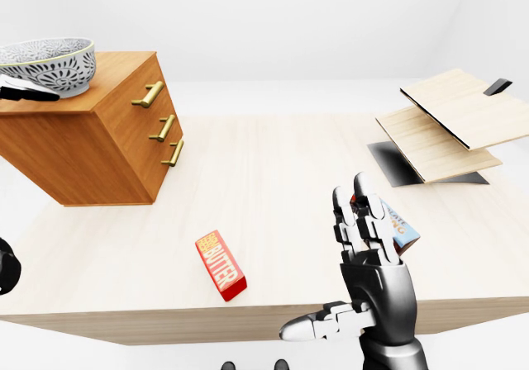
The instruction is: Close the top drawer of the cabinet and put the bowl on top of it.
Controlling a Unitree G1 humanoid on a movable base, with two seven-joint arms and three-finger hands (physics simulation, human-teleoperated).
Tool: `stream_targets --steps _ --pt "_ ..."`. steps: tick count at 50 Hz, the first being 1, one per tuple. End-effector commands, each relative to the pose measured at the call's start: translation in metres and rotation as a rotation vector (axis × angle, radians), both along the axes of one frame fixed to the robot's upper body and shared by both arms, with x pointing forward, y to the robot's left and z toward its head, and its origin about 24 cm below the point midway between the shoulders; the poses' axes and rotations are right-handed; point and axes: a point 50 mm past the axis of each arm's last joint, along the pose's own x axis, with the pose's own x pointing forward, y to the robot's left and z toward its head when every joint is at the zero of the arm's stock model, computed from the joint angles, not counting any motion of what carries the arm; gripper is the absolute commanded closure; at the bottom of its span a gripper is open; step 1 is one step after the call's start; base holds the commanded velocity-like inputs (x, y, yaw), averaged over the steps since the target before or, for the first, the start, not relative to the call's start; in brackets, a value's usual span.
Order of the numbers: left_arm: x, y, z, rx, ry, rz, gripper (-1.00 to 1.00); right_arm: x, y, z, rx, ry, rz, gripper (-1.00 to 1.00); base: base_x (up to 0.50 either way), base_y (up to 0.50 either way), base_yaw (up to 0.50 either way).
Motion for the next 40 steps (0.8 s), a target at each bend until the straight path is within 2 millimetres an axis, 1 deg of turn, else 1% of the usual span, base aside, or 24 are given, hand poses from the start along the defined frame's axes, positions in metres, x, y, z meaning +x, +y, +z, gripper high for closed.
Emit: stream_targets --steps 1,7,11,15,19,20,22,24,25,26,29,31,32,34,36,37,38,40 --pt "-0.026 -0.008 0.035 0.098 -0.117 -0.078 -1.00 0.000 0.000 0.000 0.001 -0.001 0.002 -1.00 0.00 0.00 0.00" --pt "-0.036 -0.006 0.044 0.120 -0.151 -0.082 -1.00 0.000 0.000 0.001 0.000 0.000 0.003 -1.00 0.00 0.00 0.00" --pt "-0.046 -0.009 0.050 0.142 -0.183 -0.114 -1.00 -0.001 0.001 0.002 -0.001 0.000 0.003 -1.00 0.00 0.00 0.00" --pt "-0.062 -0.026 0.058 0.200 -0.245 -0.199 -1.00 0.000 0.001 0.001 -0.002 0.001 0.003 -1.00 0.00 0.00 0.00" --pt "-0.079 -0.046 0.062 0.247 -0.312 -0.294 -1.00 0.000 0.000 0.001 -0.002 0.001 0.003 -1.00 0.00 0.00 0.00" --pt "-0.090 -0.055 0.063 0.262 -0.353 -0.349 -1.00 -0.001 0.000 0.001 -0.001 0.001 0.003 -1.00 0.00 0.00 0.00" --pt "-0.105 -0.063 0.062 0.267 -0.418 -0.403 -1.00 -0.001 0.000 0.002 0.000 0.001 0.003 -1.00 0.00 0.00 0.00" --pt "-0.109 -0.065 0.062 0.259 -0.442 -0.426 -1.00 -0.001 0.000 0.002 0.000 0.001 0.003 -1.00 0.00 0.00 0.00" --pt "-0.117 -0.067 0.060 0.234 -0.489 -0.471 -1.00 0.000 0.001 0.001 -0.002 0.001 0.003 -1.00 0.00 0.00 0.00" --pt "-0.123 -0.076 0.052 0.232 -0.504 -0.518 -1.00 -0.001 0.000 0.000 -0.002 0.002 0.005 -1.00 0.00 0.00 0.00" --pt "-0.140 -0.091 0.045 0.232 -0.563 -0.628 -1.00 -0.002 0.000 0.001 0.001 0.000 0.004 -1.00 0.00 0.00 0.00" --pt "-0.159 -0.103 0.044 0.249 -0.632 -0.697 -1.00 -0.001 0.000 0.000 0.000 0.001 0.005 -1.00 0.00 0.00 0.00" --pt "-0.178 -0.115 0.042 0.264 -0.691 -0.791 -1.00 0.000 0.000 -0.001 -0.001 0.003 0.005 -1.00 0.00 0.00 0.00" --pt "-0.195 -0.127 0.037 0.274 -0.745 -0.882 -1.00 0.000 0.001 -0.001 -0.003 0.003 0.006 -1.00 0.00 0.00 0.00" --pt "-0.208 -0.134 0.033 0.264 -0.796 -0.962 -1.00 -0.001 0.001 -0.001 -0.003 0.003 0.005 -1.00 0.00 0.00 0.00" --pt "-0.209 -0.134 0.033 0.257 -0.802 -0.968 -1.00 -0.001 0.001 -0.001 -0.003 0.003 0.005 -1.00 0.00 0.00 0.00" --pt "-0.223 -0.139 0.027 0.235 -0.854 -1.048 -1.00 0.000 0.001 -0.001 -0.004 0.003 0.004 -1.00 0.00 0.00 0.00" --pt "-0.234 -0.138 0.019 0.164 -0.915 -1.111 -1.00 0.002 0.002 -0.003 -0.005 0.007 0.005 -1.00 0.00 0.00 0.00"
